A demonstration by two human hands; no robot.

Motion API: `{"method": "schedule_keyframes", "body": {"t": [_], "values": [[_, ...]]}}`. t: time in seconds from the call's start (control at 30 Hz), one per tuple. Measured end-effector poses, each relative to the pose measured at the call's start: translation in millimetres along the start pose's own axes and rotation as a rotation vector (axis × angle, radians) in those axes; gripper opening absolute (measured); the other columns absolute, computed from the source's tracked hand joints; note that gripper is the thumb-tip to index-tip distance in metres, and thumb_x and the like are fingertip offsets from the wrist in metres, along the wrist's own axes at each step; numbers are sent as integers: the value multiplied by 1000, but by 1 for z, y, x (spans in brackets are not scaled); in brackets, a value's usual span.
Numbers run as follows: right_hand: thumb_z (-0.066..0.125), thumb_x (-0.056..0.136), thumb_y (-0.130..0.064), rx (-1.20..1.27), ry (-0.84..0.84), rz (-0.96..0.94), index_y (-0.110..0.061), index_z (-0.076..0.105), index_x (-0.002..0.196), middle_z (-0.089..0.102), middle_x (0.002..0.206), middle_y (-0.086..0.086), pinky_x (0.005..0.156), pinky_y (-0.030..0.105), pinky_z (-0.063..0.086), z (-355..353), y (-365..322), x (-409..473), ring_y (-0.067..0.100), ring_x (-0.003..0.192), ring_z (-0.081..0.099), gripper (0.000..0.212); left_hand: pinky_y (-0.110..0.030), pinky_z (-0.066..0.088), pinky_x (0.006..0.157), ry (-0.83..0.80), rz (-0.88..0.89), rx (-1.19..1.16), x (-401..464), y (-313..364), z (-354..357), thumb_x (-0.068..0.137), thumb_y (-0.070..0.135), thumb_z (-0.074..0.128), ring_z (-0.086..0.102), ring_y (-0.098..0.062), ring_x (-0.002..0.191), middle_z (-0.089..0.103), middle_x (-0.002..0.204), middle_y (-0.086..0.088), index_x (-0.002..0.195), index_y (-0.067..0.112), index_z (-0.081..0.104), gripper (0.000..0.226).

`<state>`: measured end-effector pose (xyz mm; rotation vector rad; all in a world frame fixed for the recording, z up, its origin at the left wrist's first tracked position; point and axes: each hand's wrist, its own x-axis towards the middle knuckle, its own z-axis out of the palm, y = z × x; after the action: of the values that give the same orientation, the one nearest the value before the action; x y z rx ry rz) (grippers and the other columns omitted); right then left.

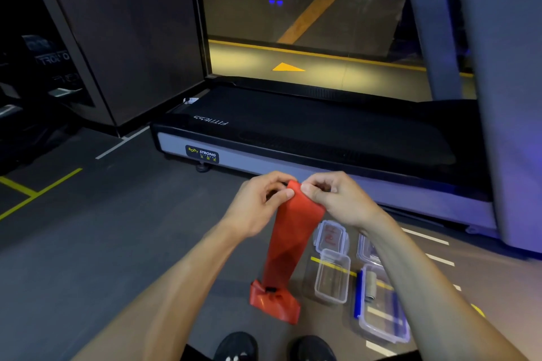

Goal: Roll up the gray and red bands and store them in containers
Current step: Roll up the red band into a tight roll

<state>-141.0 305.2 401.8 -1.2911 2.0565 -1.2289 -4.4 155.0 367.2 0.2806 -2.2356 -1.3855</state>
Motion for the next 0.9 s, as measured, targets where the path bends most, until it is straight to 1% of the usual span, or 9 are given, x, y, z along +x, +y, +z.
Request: {"method": "schedule_keyframes", "body": {"t": [0.1, 0.17, 0.3, 0.33, 0.4, 0.5, 0.6, 0.7, 0.9], "values": [[61, 103, -27, 82, -67, 68, -9, 76, 91, 64, 75, 3, 74, 35, 42, -2, 3, 0, 16, 72, 54, 26, -31, 51, 94, -32, 1, -97, 0, 1, 0, 94, 12, 68, 67, -8, 88, 73, 89, 7, 119, 29, 68, 30], [61, 103, -28, 105, -94, 93, -4, 75, 90, 61, 74, 4, 74, 35, 41, -3, 3, -1, 15, 72, 51, 30, -27, 51, 91, -50, -12, -125, 0, 0, 0, 94, 6, 68, 66, -8, 89, 73, 91, 1, 115, 22, 70, 27], [69, 96, -36, -17, -44, 62, -14, 74, 91, 67, 72, 4, 72, 42, 49, -1, 6, 0, 11, 68, 57, 24, -31, 52, 89, -33, -51, -121, 1, -4, 1, 89, 15, 72, 69, -11, 89, 75, 94, -7, 105, 26, 73, 19], [71, 94, -35, -50, -30, 54, -18, 72, 97, 70, 73, 1, 72, 41, 50, 0, 5, 0, 9, 68, 58, 18, -33, 52, 88, -29, -59, -123, 1, -5, 1, 90, 13, 72, 69, -12, 88, 75, 95, -11, 104, 25, 74, 19], [78, 89, -31, -101, -11, 28, -23, 65, 104, 71, 76, -1, 70, 33, 49, 0, 3, -1, 7, 65, 58, 22, -35, 53, 86, -23, -72, -117, 2, -8, 2, 91, 8, 72, 68, -13, 85, 74, 94, -15, 104, 20, 74, 18], [84, 81, -32, -250, 37, -66, -26, 64, 93, 71, 76, -5, 66, 26, 45, 2, -1, -3, 4, 63, 57, 25, -38, 54, 86, 7, -84, -138, 3, -8, 3, 89, 14, 73, 68, -15, 84, 74, 93, -17, 106, 13, 75, 17], [81, 81, -34, -314, 74, -103, -27, 65, 89, 70, 75, -9, 70, 28, 43, 2, -2, -1, 5, 69, 61, 20, -32, 54, 85, 25, -74, -167, 3, -7, 3, 90, 13, 73, 68, -11, 83, 75, 89, -12, 106, 18, 74, 16], [80, 82, -36, -319, 91, -113, -27, 66, 90, 70, 76, -9, 75, 32, 49, 1, -4, -1, 7, 75, 63, 18, -29, 54, 89, 3, -71, -198, 2, -6, 4, 95, 7, 68, 68, -5, 86, 74, 90, 1, 111, 24, 70, 23], [81, 83, -32, -285, 123, -84, -25, 68, 89, 69, 77, -7, 71, 29, 50, -3, -7, -3, 7, 74, 62, 16, -22, 51, 90, -67, -71, -200, -2, -5, 6, 97, -3, 60, 67, -1, 86, 75, 82, 11, 121, 12, 66, 29]]}}
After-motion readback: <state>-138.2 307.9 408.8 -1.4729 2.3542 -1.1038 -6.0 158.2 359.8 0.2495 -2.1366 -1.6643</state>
